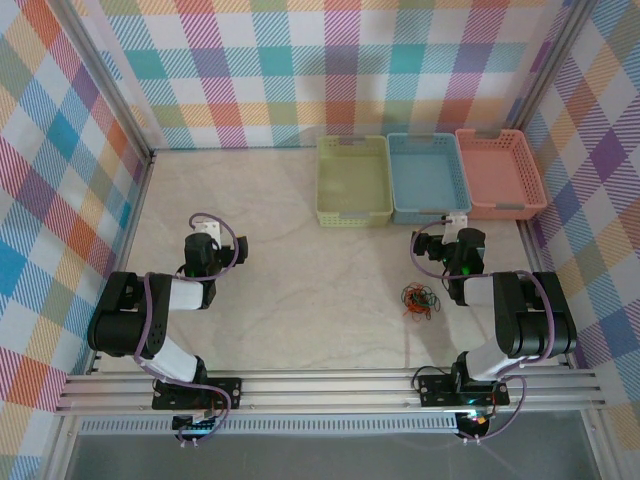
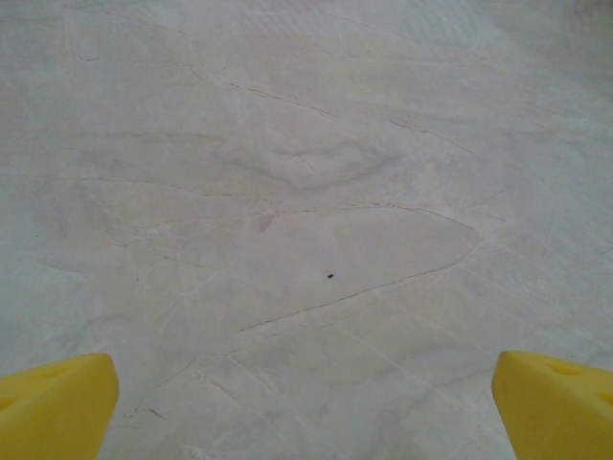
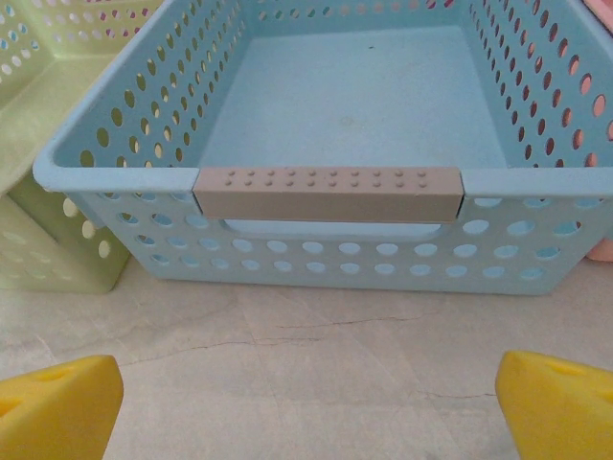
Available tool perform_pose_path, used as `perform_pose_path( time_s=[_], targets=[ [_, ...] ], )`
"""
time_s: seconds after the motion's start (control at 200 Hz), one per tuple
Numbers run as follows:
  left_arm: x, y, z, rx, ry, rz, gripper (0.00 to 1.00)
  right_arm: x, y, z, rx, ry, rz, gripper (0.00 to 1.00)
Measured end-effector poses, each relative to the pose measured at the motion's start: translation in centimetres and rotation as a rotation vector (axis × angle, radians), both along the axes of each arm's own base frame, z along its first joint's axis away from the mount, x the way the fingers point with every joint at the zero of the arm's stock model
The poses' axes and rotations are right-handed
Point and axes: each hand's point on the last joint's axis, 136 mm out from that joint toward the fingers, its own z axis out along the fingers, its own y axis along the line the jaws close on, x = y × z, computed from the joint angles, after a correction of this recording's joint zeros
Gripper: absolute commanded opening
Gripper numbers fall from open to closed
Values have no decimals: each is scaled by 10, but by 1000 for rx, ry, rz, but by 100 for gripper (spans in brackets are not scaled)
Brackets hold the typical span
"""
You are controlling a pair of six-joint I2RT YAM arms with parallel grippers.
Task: Untangle the cables
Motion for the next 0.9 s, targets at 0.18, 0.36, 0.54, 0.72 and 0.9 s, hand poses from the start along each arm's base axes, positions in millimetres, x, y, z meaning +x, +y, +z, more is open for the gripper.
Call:
perform_pose_path(
  time_s=[0.18, 0.36, 0.54, 0.72, 0.9],
  targets=[
    [0, 0, 0, 0, 0, 0, 100, 0, 0, 0, 0, 0, 0, 100],
    [0, 0, 0, 0, 0, 0, 100, 0, 0, 0, 0, 0, 0, 100],
    [0, 0, 0, 0, 0, 0, 100, 0, 0, 0, 0, 0, 0, 100],
    [0, 0, 0, 0, 0, 0, 100, 0, 0, 0, 0, 0, 0, 100],
    [-1, 1, 1, 12, 1, 14, 100, 0, 0, 0, 0, 0, 0, 100]
  ],
)
